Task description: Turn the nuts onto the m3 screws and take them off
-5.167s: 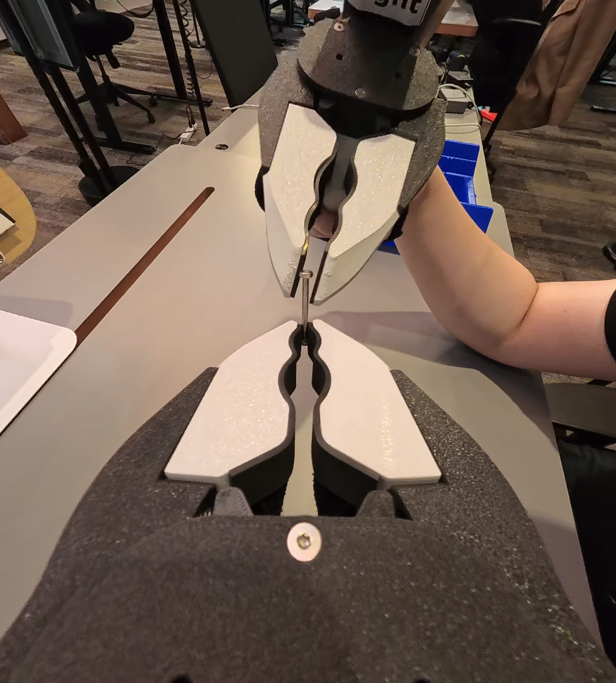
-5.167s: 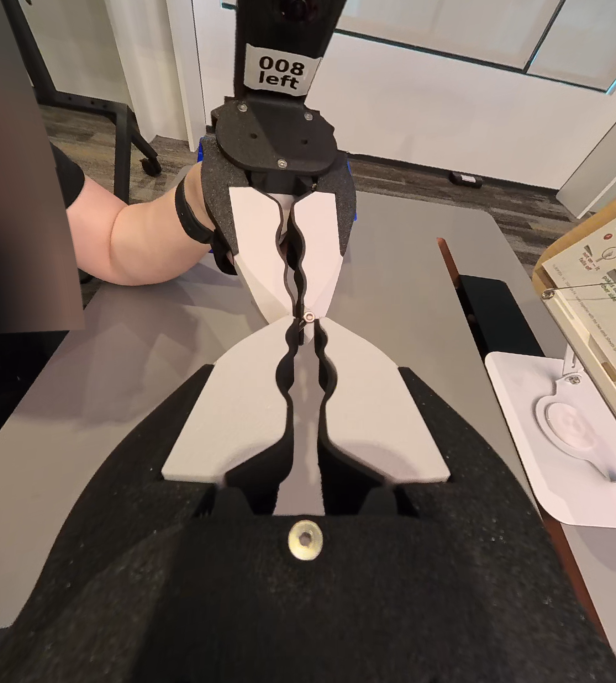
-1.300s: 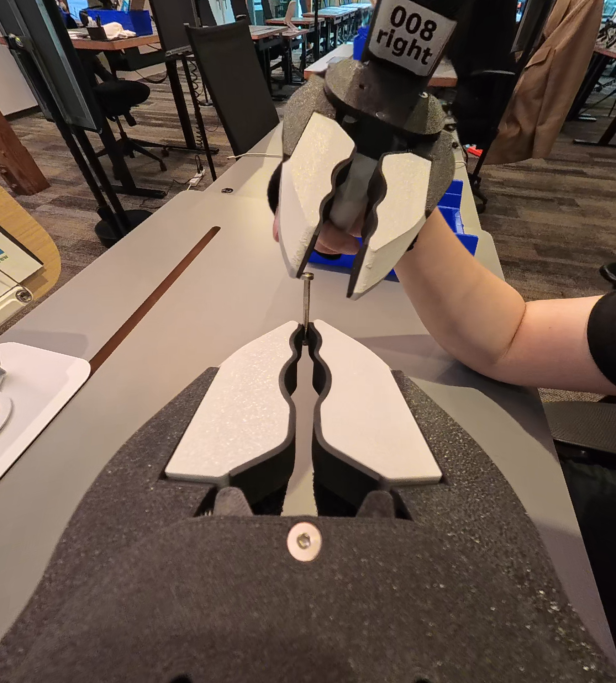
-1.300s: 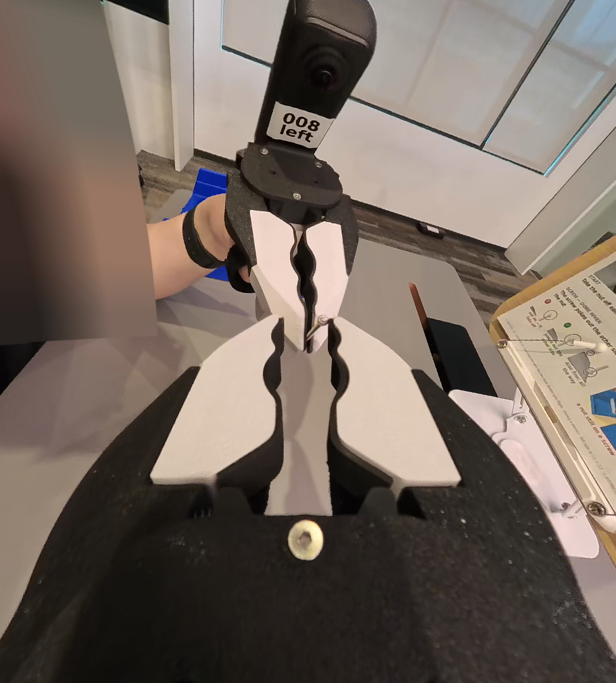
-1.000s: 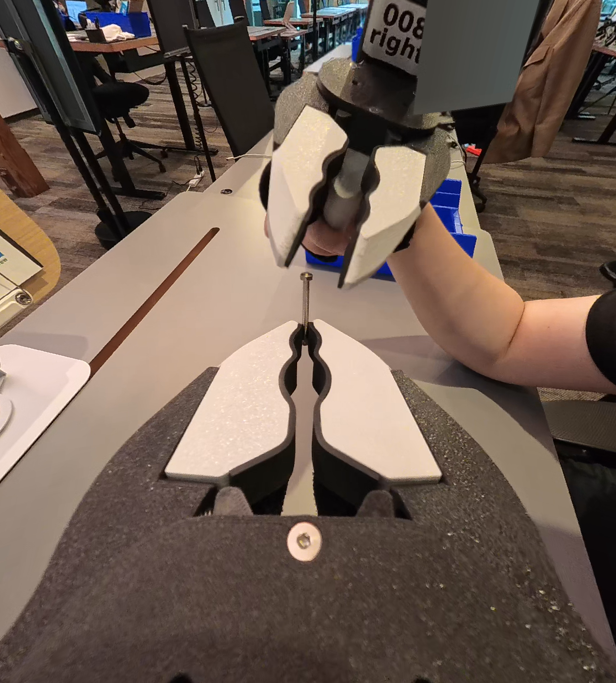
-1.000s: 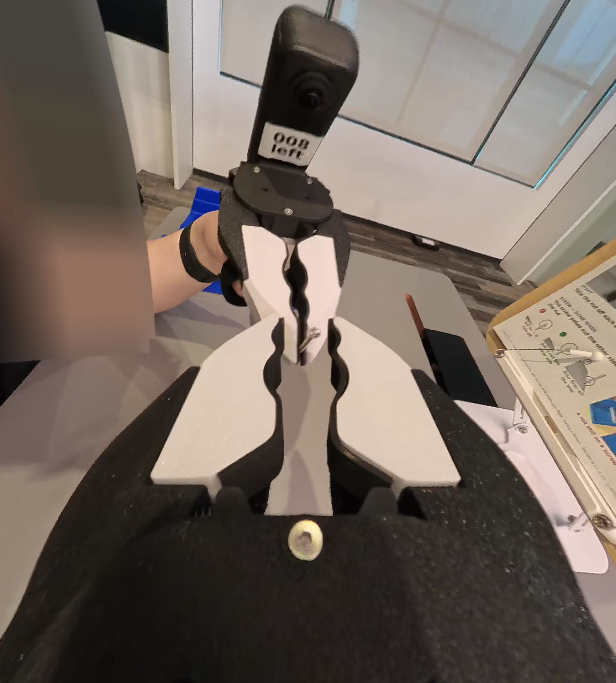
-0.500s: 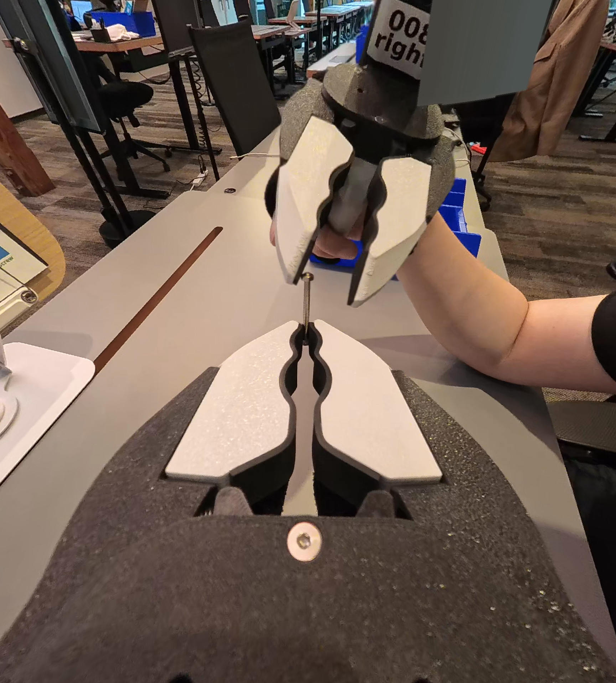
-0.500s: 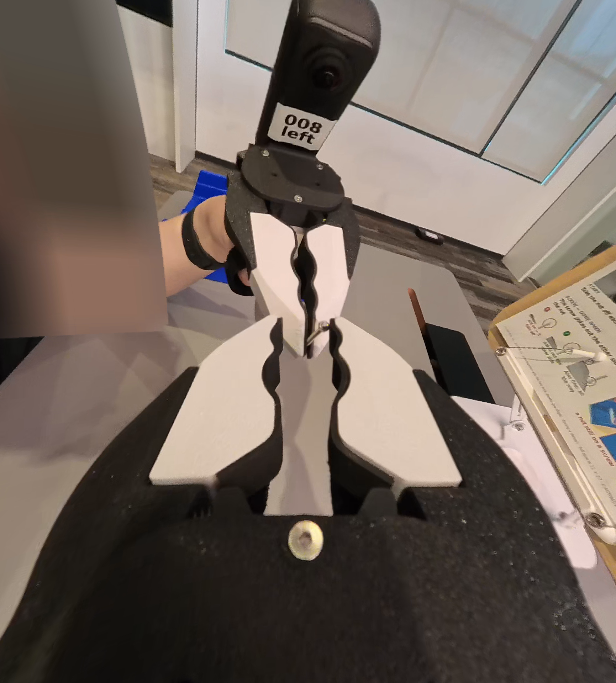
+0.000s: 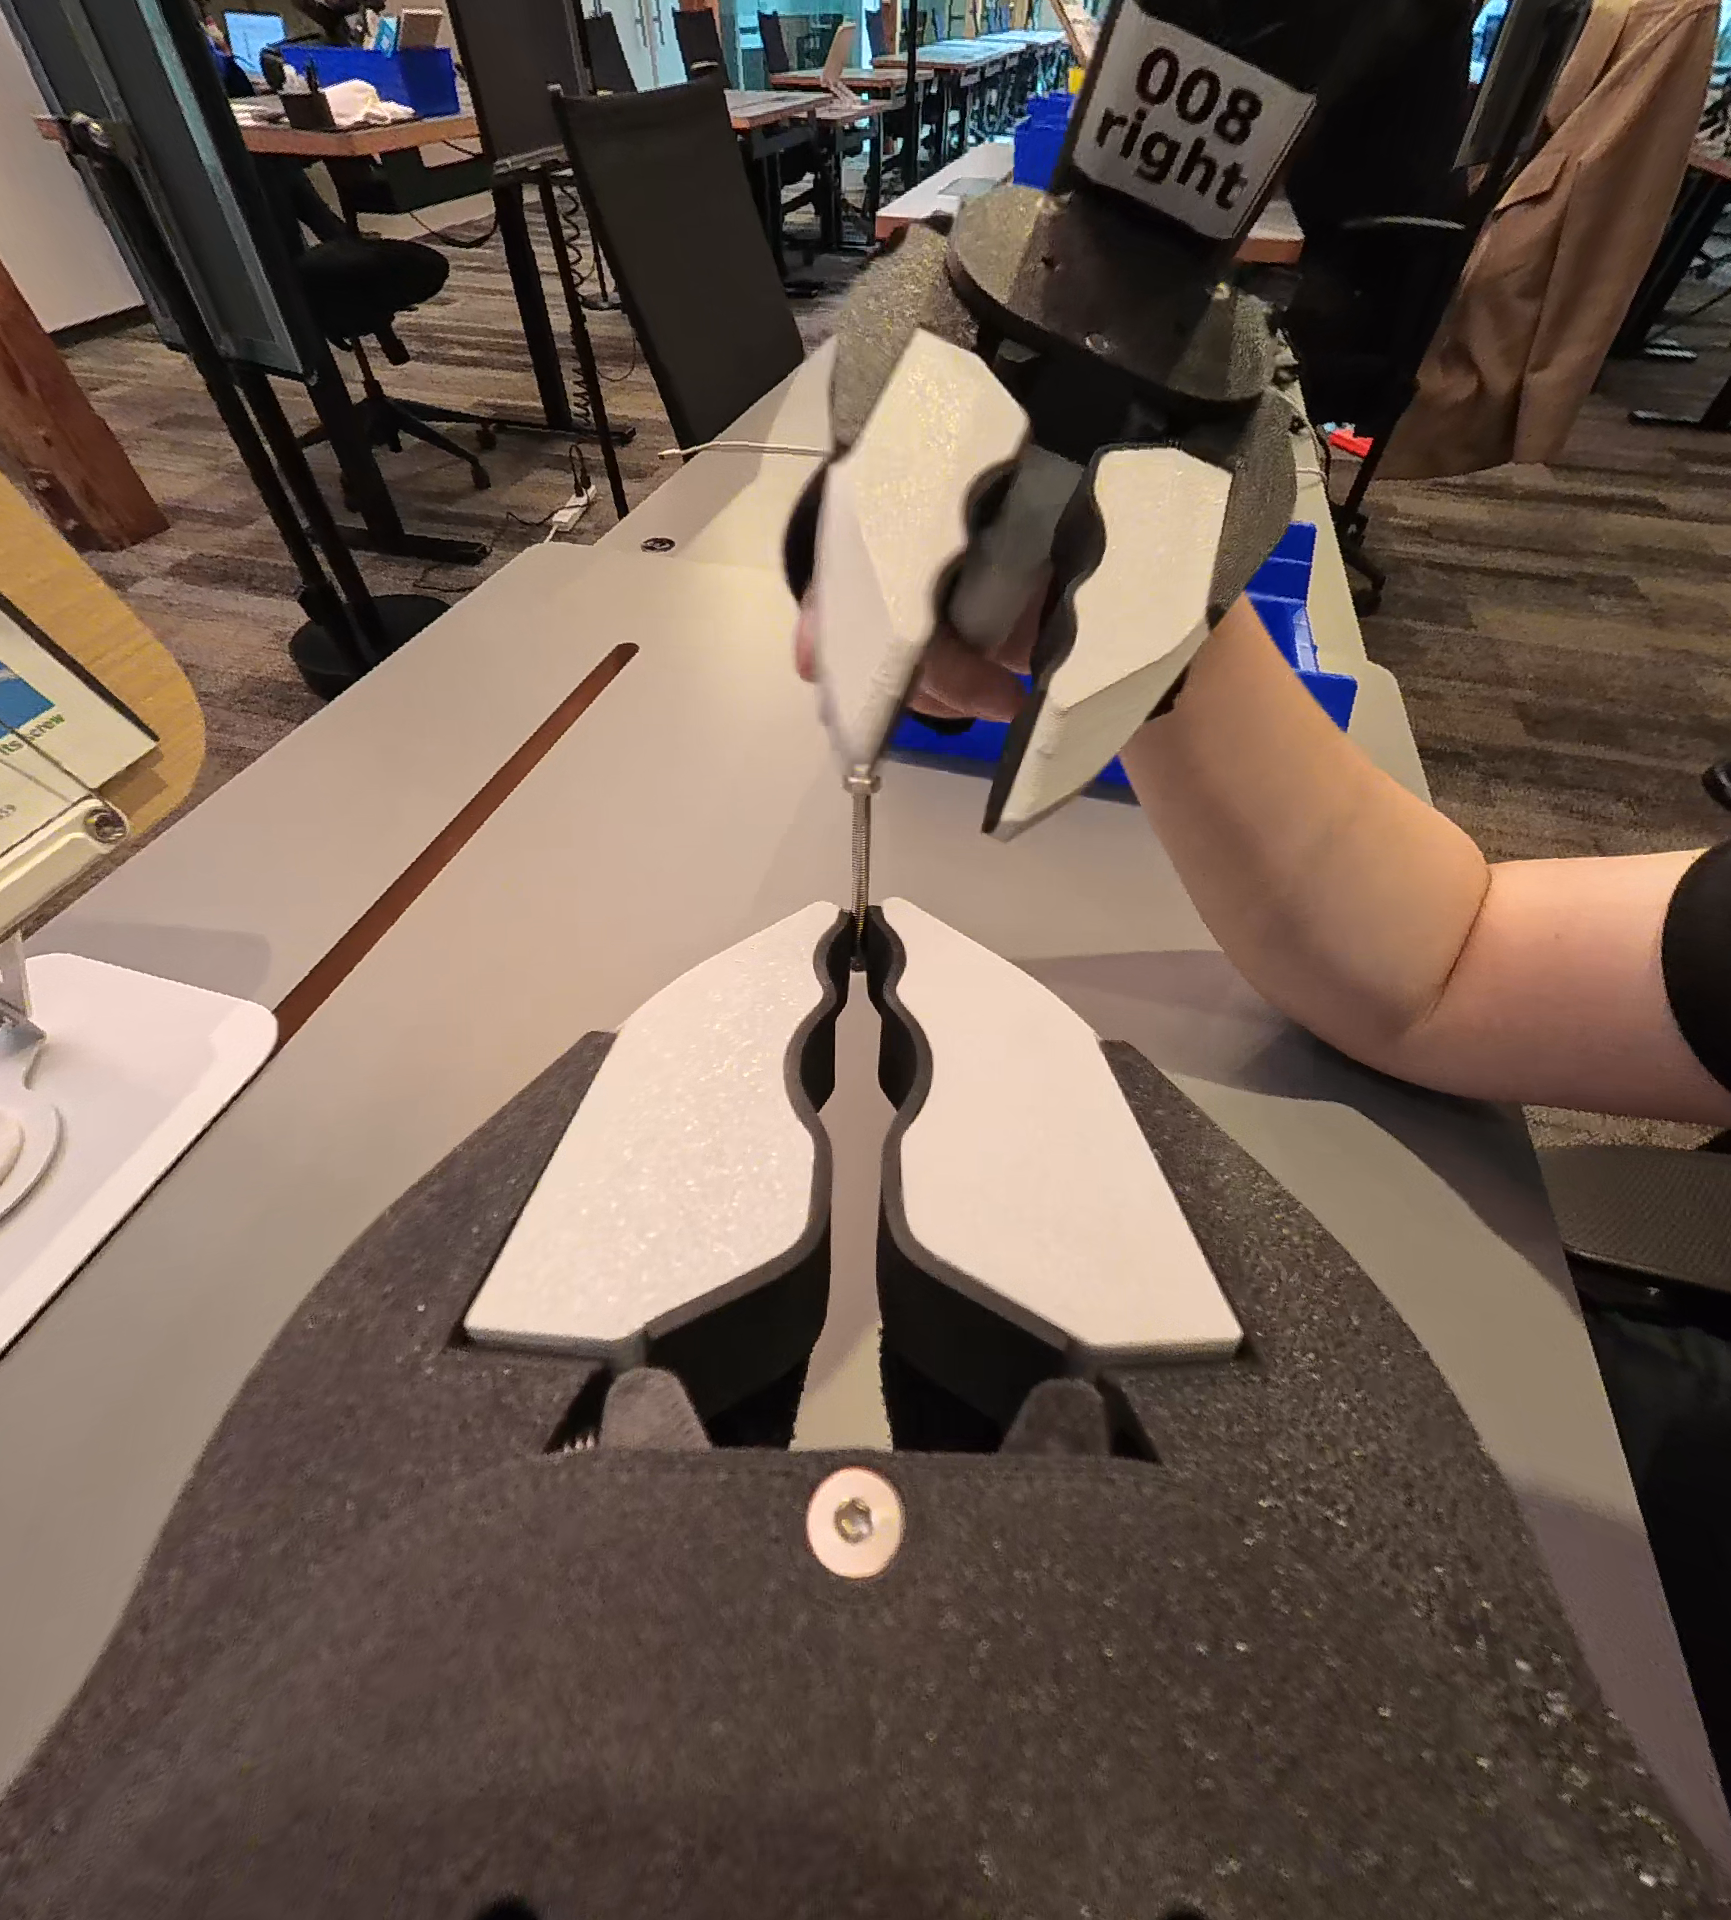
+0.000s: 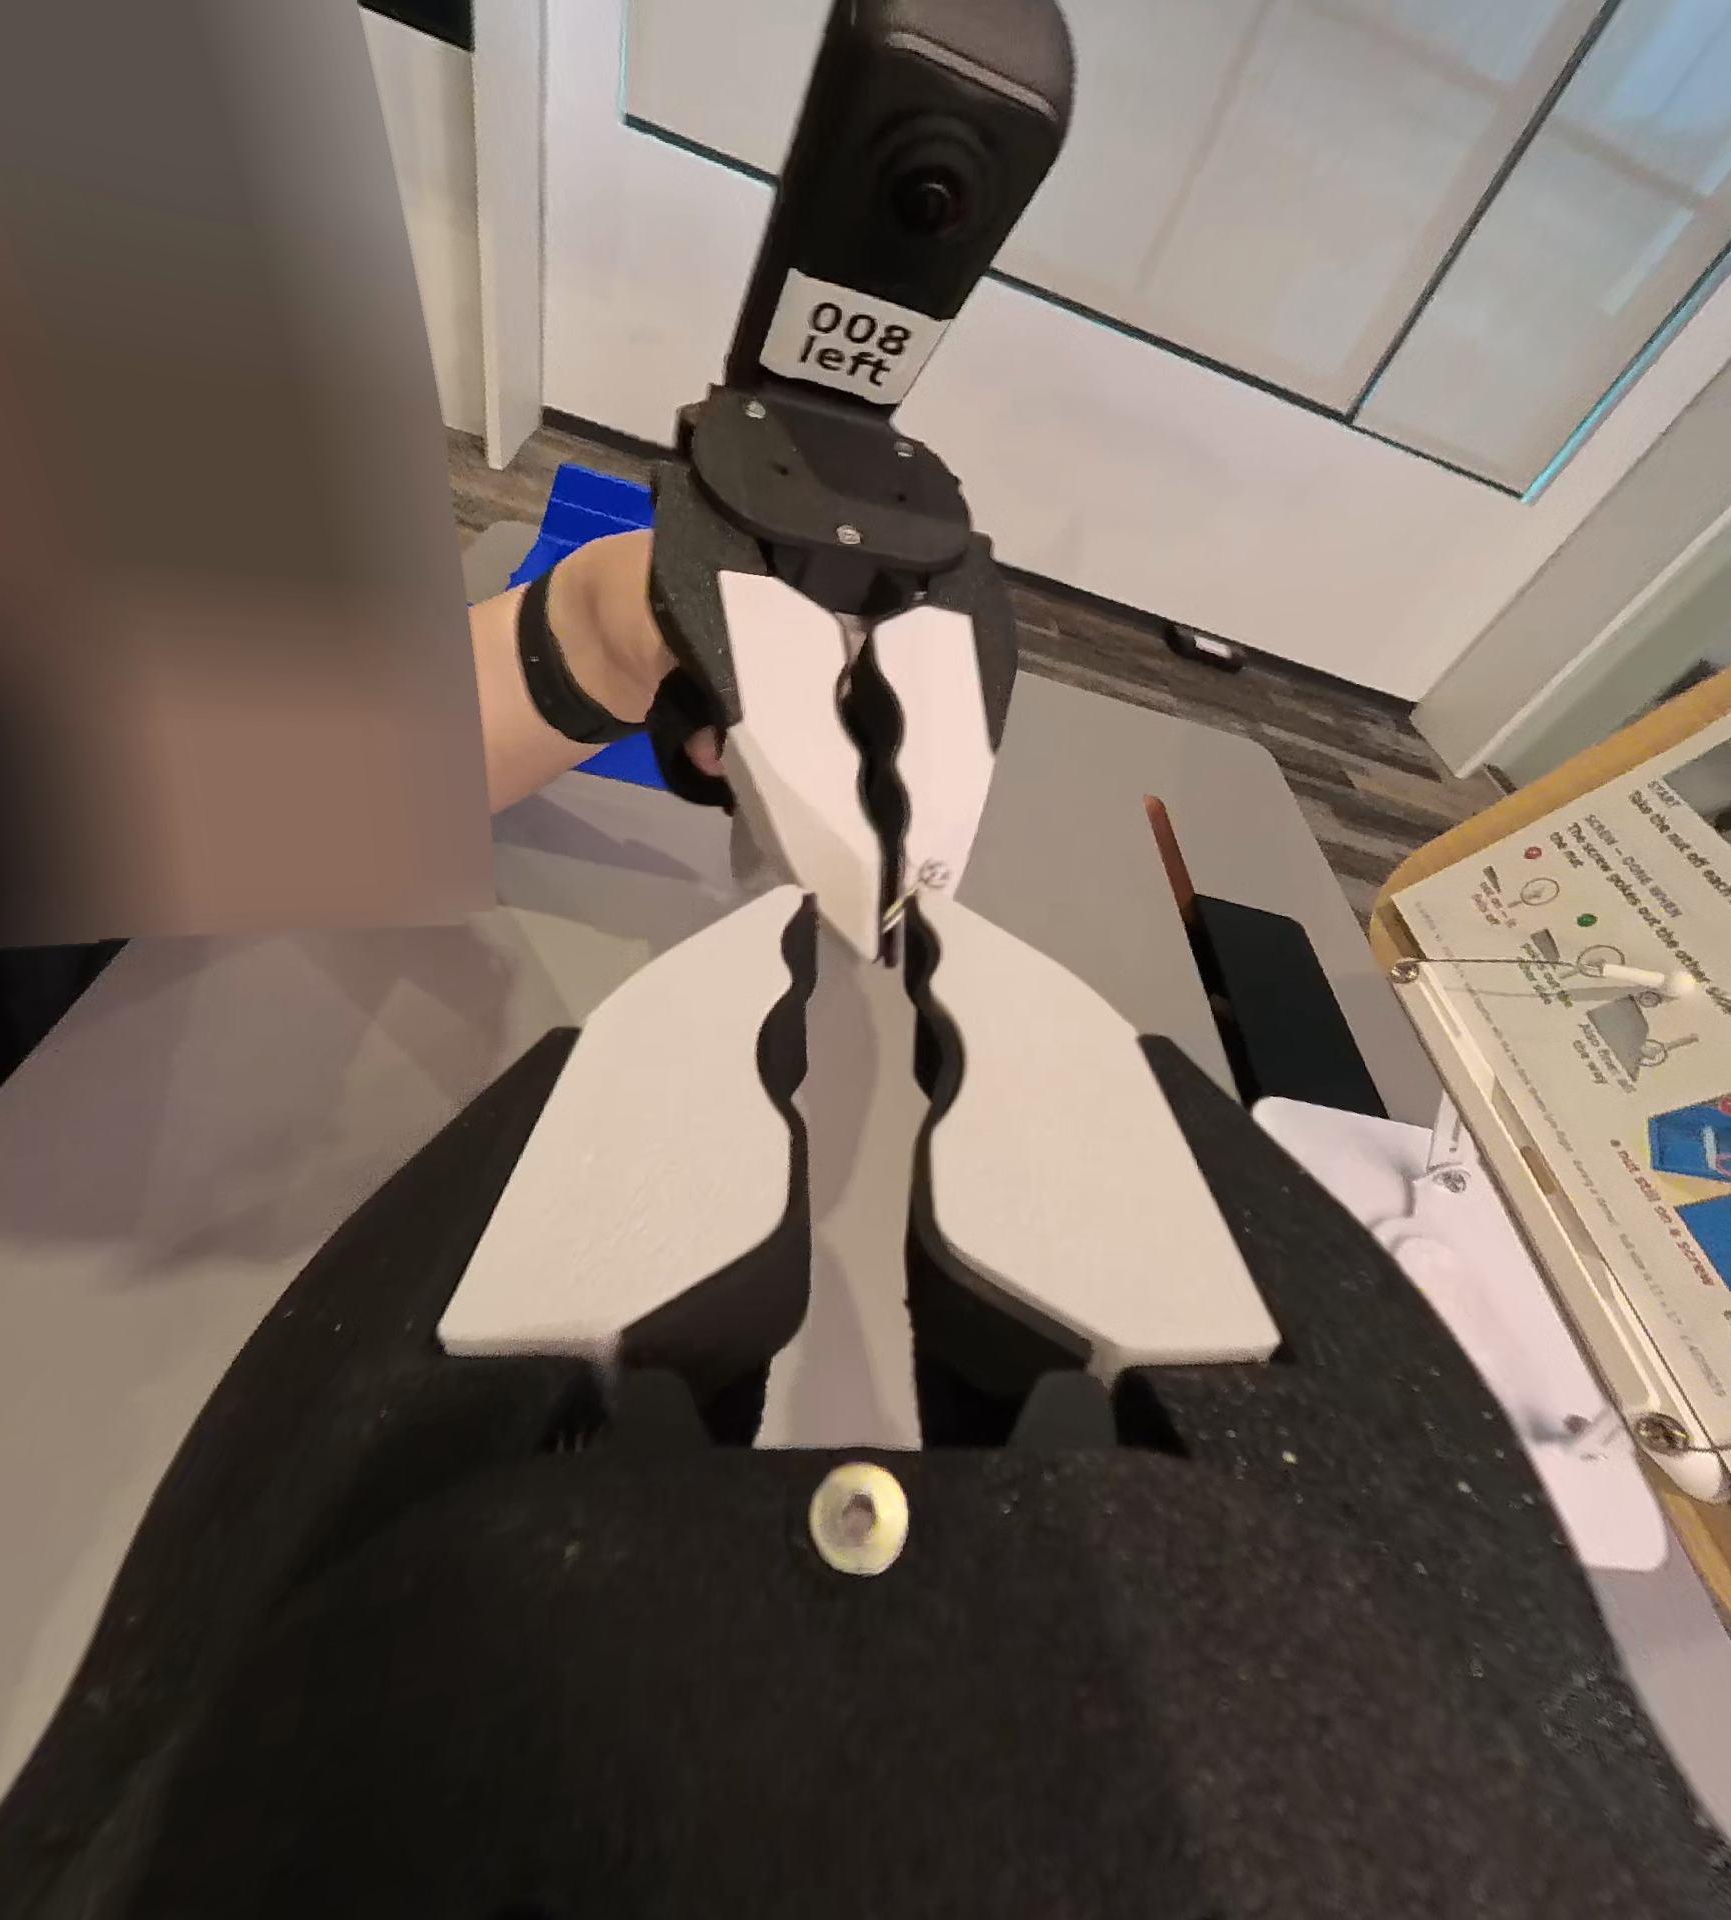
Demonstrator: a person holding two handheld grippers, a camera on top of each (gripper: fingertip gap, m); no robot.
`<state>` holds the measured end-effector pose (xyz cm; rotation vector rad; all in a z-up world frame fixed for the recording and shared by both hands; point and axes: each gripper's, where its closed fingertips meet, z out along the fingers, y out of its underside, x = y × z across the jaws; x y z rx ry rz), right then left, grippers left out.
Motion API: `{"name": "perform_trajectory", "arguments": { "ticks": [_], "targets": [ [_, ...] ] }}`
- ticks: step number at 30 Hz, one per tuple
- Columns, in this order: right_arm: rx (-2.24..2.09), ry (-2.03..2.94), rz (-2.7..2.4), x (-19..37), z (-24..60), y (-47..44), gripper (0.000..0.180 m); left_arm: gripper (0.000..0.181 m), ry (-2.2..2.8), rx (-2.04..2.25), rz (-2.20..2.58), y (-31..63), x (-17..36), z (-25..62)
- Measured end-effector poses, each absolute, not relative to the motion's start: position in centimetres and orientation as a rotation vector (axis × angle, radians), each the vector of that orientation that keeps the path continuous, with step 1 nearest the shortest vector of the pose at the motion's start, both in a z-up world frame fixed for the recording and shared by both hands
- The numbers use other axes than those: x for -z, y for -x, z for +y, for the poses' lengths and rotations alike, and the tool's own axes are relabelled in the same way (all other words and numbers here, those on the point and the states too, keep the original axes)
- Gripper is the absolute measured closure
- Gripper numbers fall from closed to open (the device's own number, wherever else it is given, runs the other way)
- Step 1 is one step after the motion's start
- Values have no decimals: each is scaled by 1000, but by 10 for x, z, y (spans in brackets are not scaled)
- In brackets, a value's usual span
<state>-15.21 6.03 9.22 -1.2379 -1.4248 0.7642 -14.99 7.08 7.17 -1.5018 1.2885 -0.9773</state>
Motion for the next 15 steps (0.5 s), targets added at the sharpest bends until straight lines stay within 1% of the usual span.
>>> {"name": "perform_trajectory", "arguments": {
  "ticks": [2, 5, 10, 11, 13, 15],
  "targets": [
    [-782, 1220, -1404, -97, 60, 149, 166, 179, 1495, 998, 1284, 150, -74, 69],
    [-803, 1193, -1356, -104, 63, 152, 160, 179, 1488, 996, 1297, 148, -74, 66],
    [-772, 1218, -1417, -94, 60, 155, 158, 179, 1488, 985, 1307, 146, -72, 65],
    [-763, 1222, -1413, -94, 61, 154, 158, 179, 1486, 987, 1300, 147, -73, 66],
    [-797, 1225, -1425, -94, 57, 151, 167, 179, 1489, 993, 1279, 149, -75, 69],
    [-783, 1226, -1379, -99, 63, 149, 164, 179, 1486, 1004, 1274, 150, -76, 69]
  ]
}}
